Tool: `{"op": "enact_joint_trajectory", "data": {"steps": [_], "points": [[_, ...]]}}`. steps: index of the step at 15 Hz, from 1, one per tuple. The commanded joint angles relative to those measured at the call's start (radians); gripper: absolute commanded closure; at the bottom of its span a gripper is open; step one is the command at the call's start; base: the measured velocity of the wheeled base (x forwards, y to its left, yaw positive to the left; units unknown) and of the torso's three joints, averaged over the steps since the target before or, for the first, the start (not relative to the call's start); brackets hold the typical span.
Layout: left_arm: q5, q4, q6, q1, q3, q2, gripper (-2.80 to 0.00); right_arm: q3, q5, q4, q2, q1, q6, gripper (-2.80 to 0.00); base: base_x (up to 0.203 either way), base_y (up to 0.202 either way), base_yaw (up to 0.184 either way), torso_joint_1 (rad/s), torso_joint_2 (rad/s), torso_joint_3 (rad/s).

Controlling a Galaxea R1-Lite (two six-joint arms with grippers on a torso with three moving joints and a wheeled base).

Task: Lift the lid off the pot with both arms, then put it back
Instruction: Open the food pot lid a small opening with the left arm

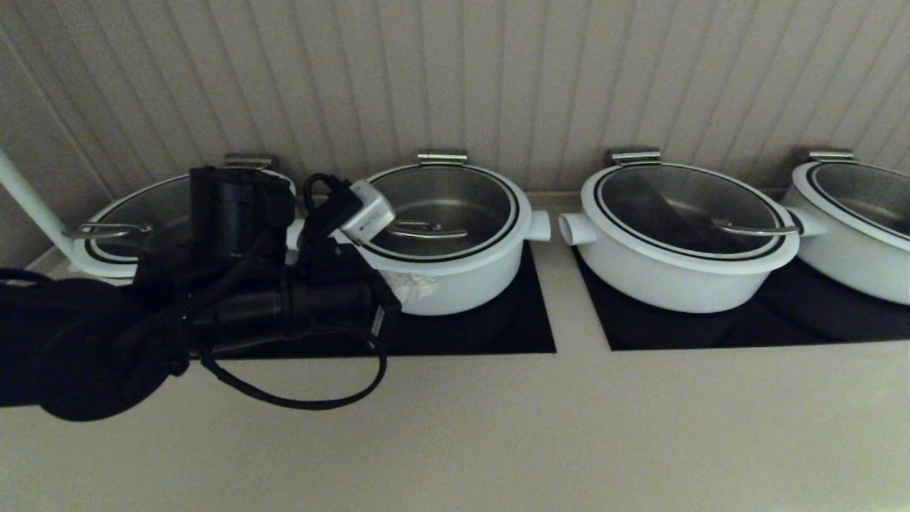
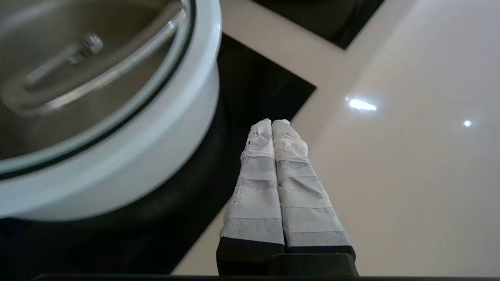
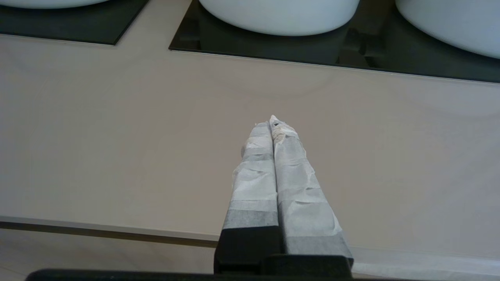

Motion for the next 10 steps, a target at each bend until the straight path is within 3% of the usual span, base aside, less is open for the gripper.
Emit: {"op": "enact_joint_trajectory", "data": {"steps": [1,3,10], "points": [[0.02,-0.069,0.0,0.0,0.0,0.038,0.0,0.0,0.0,0.0,0.0,0.0,-0.002,0.0,0.0,0.0,0.0,0.0,0.0,0.0],[0.069,-0.123,-0.002,0.0,-0.001,0.066,0.0,0.0,0.0,0.0,0.0,0.0,-0.003,0.0,0.0,0.0,0.0,0.0,0.0,0.0],[0.082,-0.131,-0.001,0.001,-0.007,0.091,0.0,0.001,0.0,-0.002,0.0,0.0,-0.003,0.0,0.0,0.0,0.0,0.0,0.0,0.0]]}}
